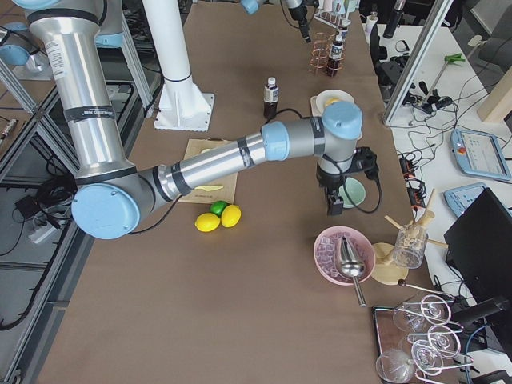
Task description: Place tea on tray
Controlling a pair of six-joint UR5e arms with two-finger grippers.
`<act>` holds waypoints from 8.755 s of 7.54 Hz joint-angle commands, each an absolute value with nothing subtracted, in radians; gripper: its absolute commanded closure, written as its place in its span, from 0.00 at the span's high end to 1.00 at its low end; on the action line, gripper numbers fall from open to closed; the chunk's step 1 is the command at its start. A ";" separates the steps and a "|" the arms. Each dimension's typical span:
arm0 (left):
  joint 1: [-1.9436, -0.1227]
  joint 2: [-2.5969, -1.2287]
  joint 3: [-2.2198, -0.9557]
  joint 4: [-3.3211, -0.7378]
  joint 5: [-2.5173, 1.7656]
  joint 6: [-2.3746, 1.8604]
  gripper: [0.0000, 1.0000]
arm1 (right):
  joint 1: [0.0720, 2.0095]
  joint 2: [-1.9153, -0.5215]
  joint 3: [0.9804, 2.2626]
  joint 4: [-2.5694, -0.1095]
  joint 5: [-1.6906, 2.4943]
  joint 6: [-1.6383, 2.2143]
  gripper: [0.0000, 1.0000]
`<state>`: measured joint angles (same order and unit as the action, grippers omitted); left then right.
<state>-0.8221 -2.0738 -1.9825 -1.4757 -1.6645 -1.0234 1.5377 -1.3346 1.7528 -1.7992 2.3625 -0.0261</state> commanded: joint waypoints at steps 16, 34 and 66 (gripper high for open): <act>-1.542 -1.672 -1.724 -1.559 -2.207 -0.130 0.97 | 0.551 -0.683 1.850 -1.914 1.838 1.043 0.97; -1.540 -1.684 -1.667 -1.617 -2.206 -0.132 0.97 | 0.489 -0.689 1.795 -1.859 1.760 1.160 0.00; -1.540 -1.700 -1.620 -1.618 -2.203 -0.130 0.97 | 1.023 -0.882 1.807 -2.006 2.089 0.672 1.00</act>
<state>-1.5371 -1.7434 -1.5999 -1.6185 -2.2070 -0.1326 0.9855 -0.7905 1.6914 -1.8553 2.0883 0.7588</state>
